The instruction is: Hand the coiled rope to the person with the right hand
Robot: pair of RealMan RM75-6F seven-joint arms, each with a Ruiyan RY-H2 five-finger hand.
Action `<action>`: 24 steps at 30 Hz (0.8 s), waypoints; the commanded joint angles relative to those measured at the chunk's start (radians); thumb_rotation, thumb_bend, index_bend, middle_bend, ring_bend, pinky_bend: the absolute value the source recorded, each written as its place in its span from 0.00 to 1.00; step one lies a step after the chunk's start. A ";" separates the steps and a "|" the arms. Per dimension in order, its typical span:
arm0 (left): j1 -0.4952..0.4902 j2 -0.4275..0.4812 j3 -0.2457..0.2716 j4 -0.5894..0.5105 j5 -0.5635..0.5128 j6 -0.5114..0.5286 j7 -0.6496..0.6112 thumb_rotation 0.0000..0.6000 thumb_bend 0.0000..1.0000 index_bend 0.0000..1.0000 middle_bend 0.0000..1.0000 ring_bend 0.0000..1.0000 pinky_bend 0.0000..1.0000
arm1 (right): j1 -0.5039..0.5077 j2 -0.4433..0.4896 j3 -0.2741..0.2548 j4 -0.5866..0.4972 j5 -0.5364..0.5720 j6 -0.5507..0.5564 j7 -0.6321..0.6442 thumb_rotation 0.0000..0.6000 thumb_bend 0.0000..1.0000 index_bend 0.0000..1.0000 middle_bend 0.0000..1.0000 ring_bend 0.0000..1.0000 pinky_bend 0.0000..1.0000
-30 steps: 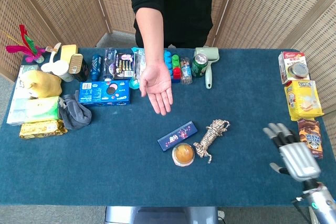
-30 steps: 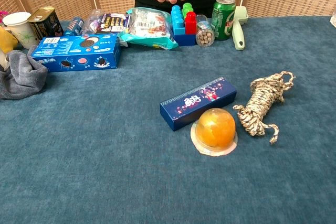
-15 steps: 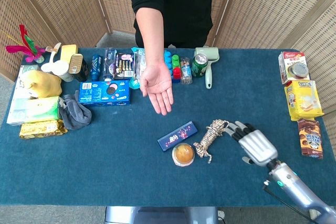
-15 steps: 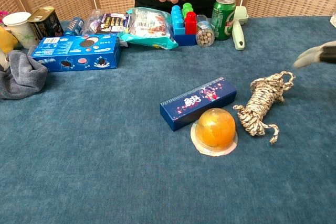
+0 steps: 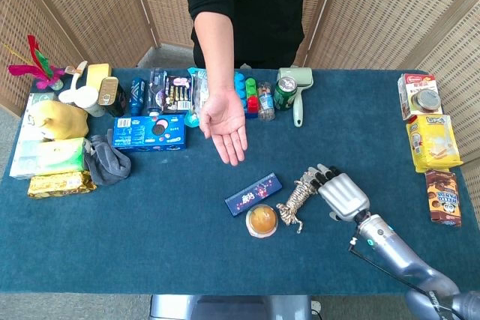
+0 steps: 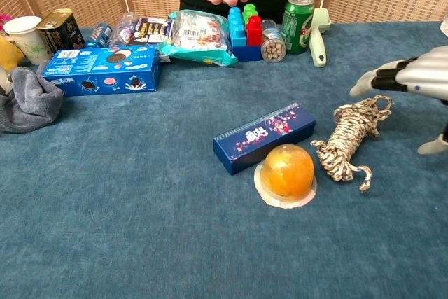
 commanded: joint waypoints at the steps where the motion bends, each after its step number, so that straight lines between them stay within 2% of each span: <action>1: 0.000 0.001 0.000 0.000 0.001 0.000 -0.002 1.00 0.17 0.05 0.05 0.08 0.09 | 0.026 -0.026 0.006 -0.001 0.045 -0.022 -0.054 1.00 0.20 0.12 0.11 0.11 0.19; 12: 0.005 0.007 -0.001 0.007 0.001 0.004 -0.032 1.00 0.17 0.05 0.05 0.08 0.09 | 0.102 -0.096 0.023 0.008 0.193 -0.060 -0.195 1.00 0.26 0.14 0.14 0.14 0.23; 21: 0.008 0.013 -0.001 0.014 0.001 0.006 -0.056 1.00 0.17 0.05 0.05 0.08 0.09 | 0.145 -0.157 0.013 0.055 0.296 -0.054 -0.257 1.00 0.34 0.22 0.24 0.24 0.29; 24: 0.009 0.015 -0.001 0.016 0.002 0.007 -0.062 1.00 0.17 0.05 0.05 0.08 0.09 | 0.153 -0.167 0.008 0.066 0.303 -0.050 -0.257 1.00 0.38 0.29 0.31 0.29 0.34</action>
